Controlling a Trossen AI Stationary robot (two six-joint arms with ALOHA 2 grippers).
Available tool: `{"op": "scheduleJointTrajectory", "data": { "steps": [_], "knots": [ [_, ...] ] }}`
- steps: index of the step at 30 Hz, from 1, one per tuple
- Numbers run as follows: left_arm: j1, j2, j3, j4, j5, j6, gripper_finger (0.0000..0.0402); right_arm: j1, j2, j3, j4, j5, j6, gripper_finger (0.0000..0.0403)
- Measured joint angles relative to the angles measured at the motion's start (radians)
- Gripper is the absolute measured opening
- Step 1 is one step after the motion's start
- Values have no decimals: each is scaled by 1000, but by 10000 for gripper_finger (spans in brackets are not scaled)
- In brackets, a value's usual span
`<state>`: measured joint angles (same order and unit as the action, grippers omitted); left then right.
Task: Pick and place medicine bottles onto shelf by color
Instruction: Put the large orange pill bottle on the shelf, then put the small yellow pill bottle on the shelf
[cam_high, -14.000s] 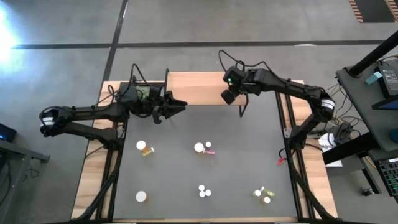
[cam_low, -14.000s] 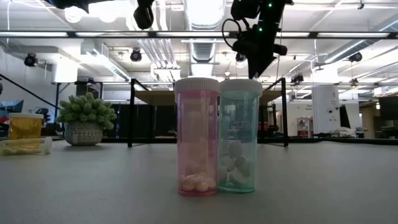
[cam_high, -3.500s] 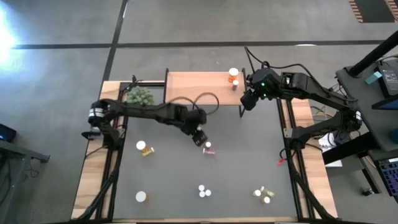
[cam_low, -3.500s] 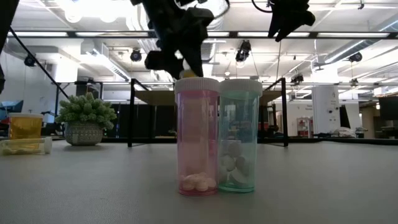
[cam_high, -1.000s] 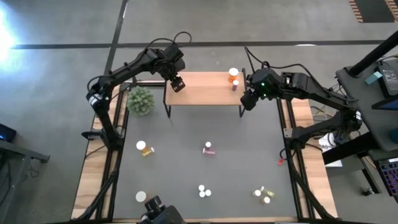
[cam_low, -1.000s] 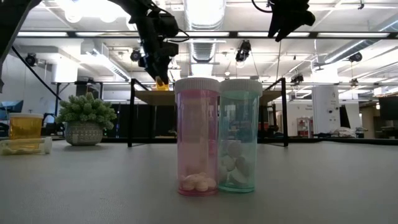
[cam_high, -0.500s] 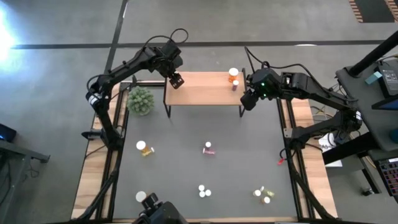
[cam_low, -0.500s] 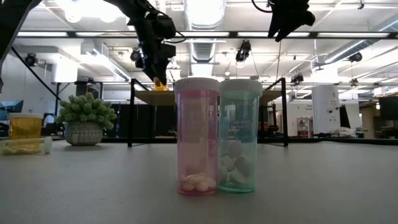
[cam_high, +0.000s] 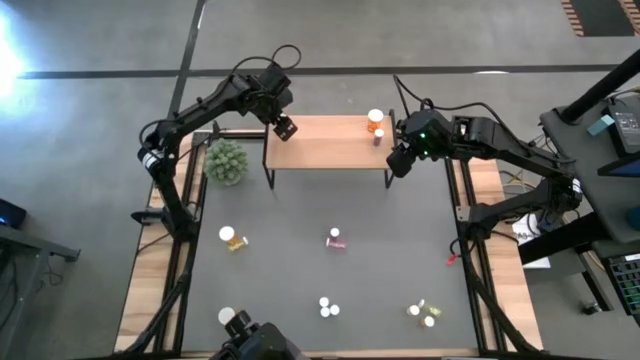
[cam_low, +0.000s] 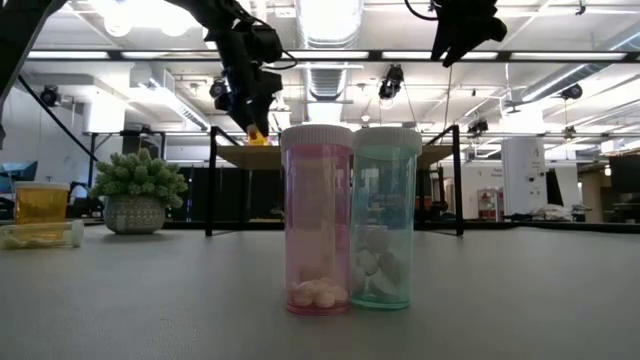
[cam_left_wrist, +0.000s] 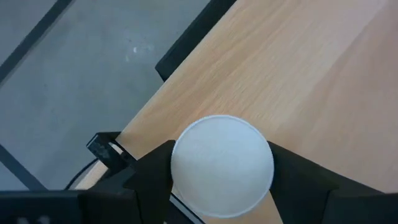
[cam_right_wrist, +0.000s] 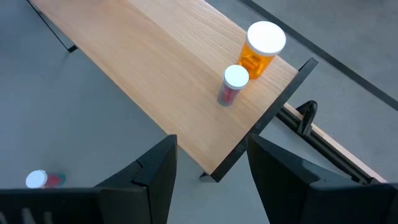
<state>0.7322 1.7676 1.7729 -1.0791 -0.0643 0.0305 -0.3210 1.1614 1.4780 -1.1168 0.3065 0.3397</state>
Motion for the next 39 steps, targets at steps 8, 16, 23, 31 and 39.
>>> {"op": "scheduleJointTrajectory", "data": {
  "steps": [8, 16, 23, 31, 39],
  "knots": [
    [1, -2, 0, 25, 0, -25, 220, 0, 0, 0, 0, 0, 0, 185],
    [3, -4, 35, 25, -21, -25, 220, 0, 0, 0, 0, 0, 0, 185],
    [2, -21, 66, 25, -21, -24, 220, 0, 0, 0, 0, 0, 0, 185],
    [-50, -105, 66, 24, -16, -24, 220, 0, 0, 0, 0, 0, 0, 185],
    [-223, -218, 36, -36, -101, -25, 220, 0, 0, 0, 0, 0, 0, 185]
  ]
}}
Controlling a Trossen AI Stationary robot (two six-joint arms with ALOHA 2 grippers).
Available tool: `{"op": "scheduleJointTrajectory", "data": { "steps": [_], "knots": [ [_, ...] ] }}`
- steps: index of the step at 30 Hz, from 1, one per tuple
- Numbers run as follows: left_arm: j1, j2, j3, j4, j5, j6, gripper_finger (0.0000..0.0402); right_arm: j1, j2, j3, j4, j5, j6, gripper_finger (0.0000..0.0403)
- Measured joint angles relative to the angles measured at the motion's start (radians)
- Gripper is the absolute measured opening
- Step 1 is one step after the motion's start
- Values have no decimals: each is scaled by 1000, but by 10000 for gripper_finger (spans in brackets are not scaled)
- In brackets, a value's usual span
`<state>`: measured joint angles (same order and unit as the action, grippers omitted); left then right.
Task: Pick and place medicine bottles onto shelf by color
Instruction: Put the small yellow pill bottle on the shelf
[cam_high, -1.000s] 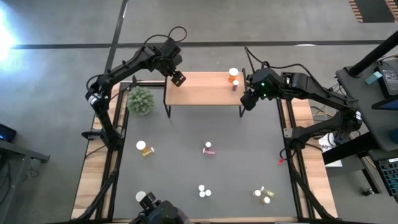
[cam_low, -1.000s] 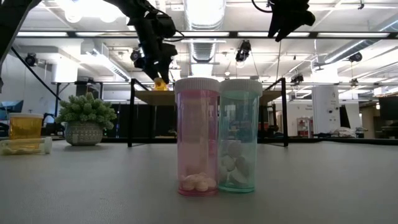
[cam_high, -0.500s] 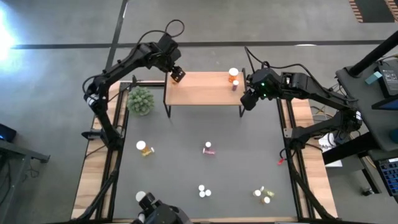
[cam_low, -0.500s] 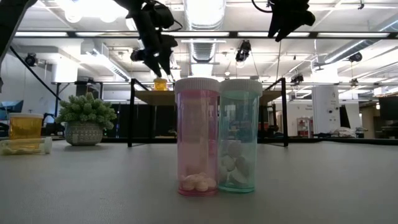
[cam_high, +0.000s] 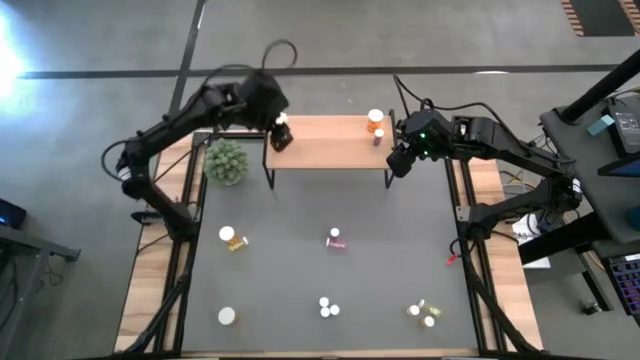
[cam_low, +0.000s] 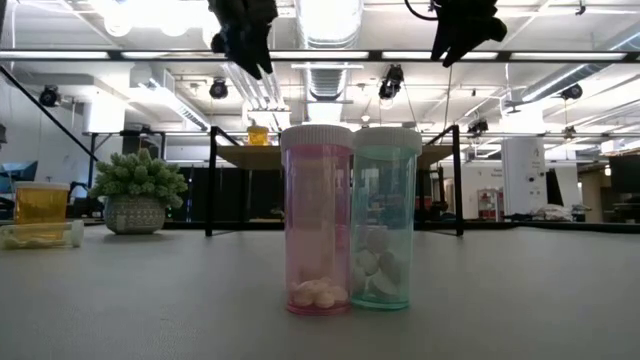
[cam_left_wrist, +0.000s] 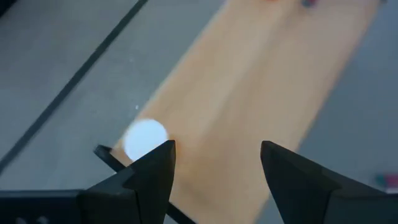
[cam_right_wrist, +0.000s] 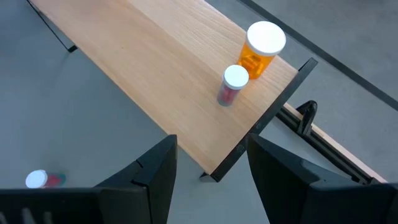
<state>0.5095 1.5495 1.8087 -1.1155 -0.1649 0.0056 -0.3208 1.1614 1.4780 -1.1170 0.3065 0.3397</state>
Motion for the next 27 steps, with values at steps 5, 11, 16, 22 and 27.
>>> {"op": "scheduleJointTrajectory", "data": {
  "steps": [5, 11, 16, 22, 27],
  "knots": [
    [-125, -58, -92, -28, -51, -71, 220, 0, 0, 0, 0, 0, 0, 185],
    [-246, -122, -226, -34, -82, -296, 220, 0, 0, 0, 0, 0, 0, 185],
    [-365, -161, -364, -22, -80, -608, 220, 0, 0, 0, 0, 0, 0, 185],
    [-503, -147, -484, 42, -75, -930, 220, 0, 0, 0, 0, 0, 0, 185],
    [-575, -97, -542, 51, -57, -1115, 220, 0, 0, 0, 0, 0, 0, 185]
  ]
}}
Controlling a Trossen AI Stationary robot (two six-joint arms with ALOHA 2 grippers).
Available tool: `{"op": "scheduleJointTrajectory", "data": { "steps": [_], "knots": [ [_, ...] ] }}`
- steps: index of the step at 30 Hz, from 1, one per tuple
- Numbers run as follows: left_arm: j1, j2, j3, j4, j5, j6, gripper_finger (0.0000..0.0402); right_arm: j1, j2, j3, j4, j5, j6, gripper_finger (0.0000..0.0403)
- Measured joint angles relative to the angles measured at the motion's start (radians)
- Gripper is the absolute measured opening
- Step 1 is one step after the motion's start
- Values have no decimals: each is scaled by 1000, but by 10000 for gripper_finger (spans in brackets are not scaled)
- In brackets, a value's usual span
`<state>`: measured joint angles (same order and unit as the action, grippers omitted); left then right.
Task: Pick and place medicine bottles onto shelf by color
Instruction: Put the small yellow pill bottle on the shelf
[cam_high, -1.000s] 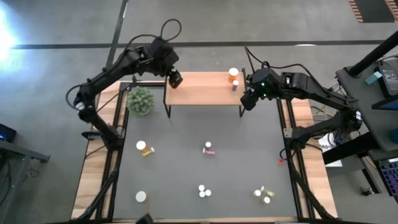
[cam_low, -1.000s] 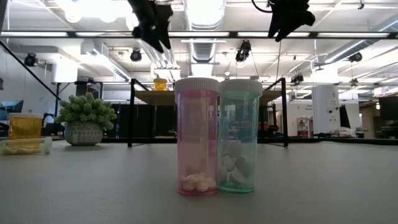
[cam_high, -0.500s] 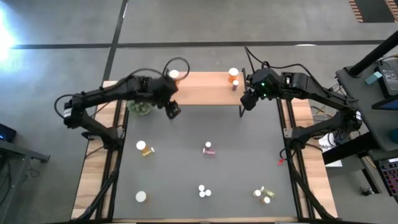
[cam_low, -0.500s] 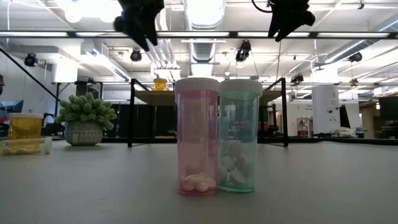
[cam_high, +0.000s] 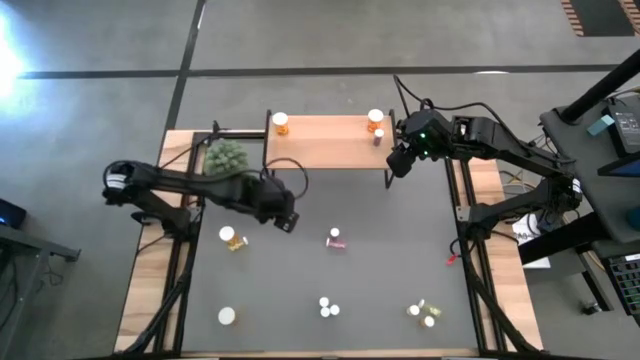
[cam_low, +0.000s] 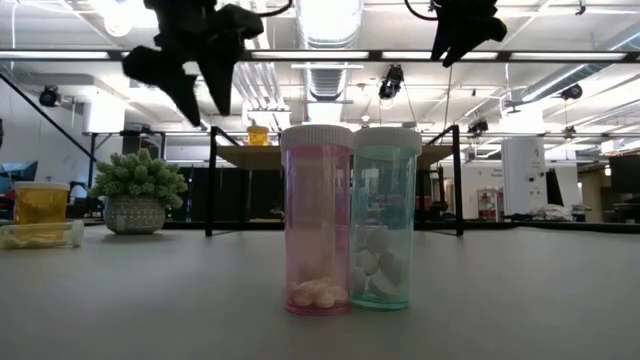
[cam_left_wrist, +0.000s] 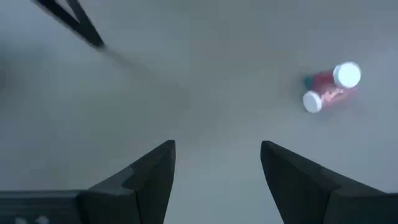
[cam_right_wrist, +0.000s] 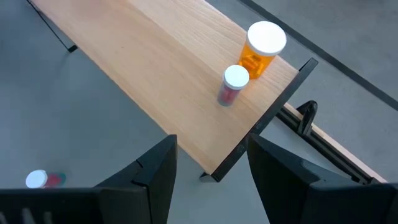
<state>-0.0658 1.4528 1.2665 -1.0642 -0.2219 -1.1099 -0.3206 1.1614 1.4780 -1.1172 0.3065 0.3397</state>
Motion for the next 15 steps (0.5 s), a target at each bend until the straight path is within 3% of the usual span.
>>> {"op": "scheduleJointTrajectory", "data": {
  "steps": [4, 8, 15],
  "knots": [
    [-40, 34, -25, 19, 44, -86, 220, 0, 0, 0, 0, 0, 0, 185],
    [-60, 46, -29, 2, 56, -73, 220, 0, 0, 0, 0, 0, 0, 185],
    [-66, 45, -45, -18, 118, 227, 220, 0, 0, 0, 0, 0, 0, 185]
  ]
}}
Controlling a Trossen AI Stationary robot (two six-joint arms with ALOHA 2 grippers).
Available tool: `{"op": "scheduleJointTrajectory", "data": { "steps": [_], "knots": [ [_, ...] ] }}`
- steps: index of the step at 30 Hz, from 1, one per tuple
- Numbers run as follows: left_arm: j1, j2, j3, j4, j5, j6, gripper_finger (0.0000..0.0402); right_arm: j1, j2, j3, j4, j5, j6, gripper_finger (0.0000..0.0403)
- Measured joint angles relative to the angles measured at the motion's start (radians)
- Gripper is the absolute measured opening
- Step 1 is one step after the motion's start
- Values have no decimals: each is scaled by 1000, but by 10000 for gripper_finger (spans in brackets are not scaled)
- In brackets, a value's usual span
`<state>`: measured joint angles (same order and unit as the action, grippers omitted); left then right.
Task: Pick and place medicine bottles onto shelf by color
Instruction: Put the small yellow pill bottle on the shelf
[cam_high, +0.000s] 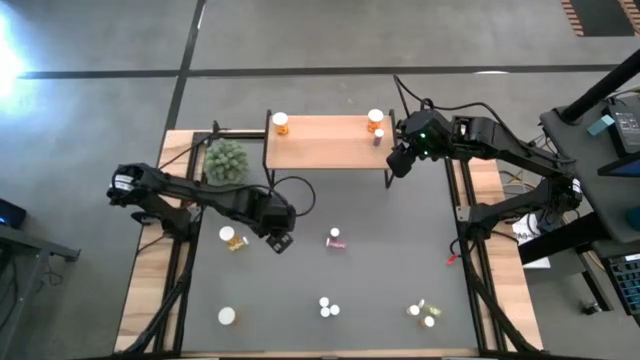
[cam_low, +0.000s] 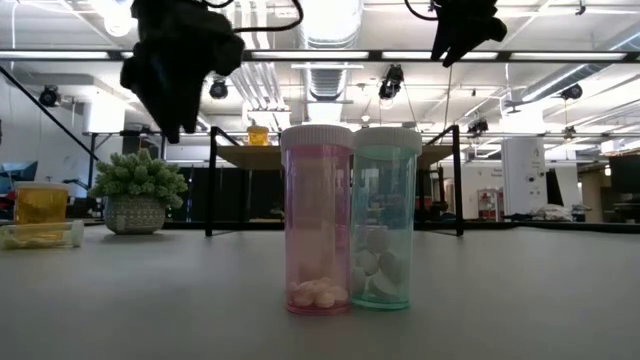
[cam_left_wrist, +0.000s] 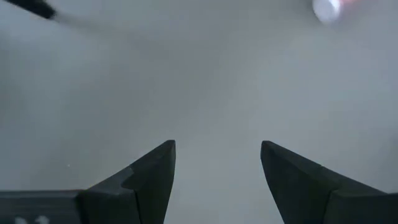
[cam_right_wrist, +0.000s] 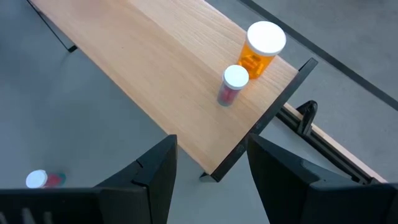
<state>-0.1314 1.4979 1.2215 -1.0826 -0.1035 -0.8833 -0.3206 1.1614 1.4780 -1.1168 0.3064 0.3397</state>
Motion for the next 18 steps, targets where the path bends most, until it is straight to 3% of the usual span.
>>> {"op": "scheduleJointTrajectory", "data": {
  "steps": [9, 18],
  "knots": [
    [0, -8, -144, -17, 149, 27, 220, 0, 0, 0, 0, 0, 0, 185],
    [0, -10, -225, -7, 219, 35, 220, 0, 0, 0, 0, 0, 0, 185]
  ]
}}
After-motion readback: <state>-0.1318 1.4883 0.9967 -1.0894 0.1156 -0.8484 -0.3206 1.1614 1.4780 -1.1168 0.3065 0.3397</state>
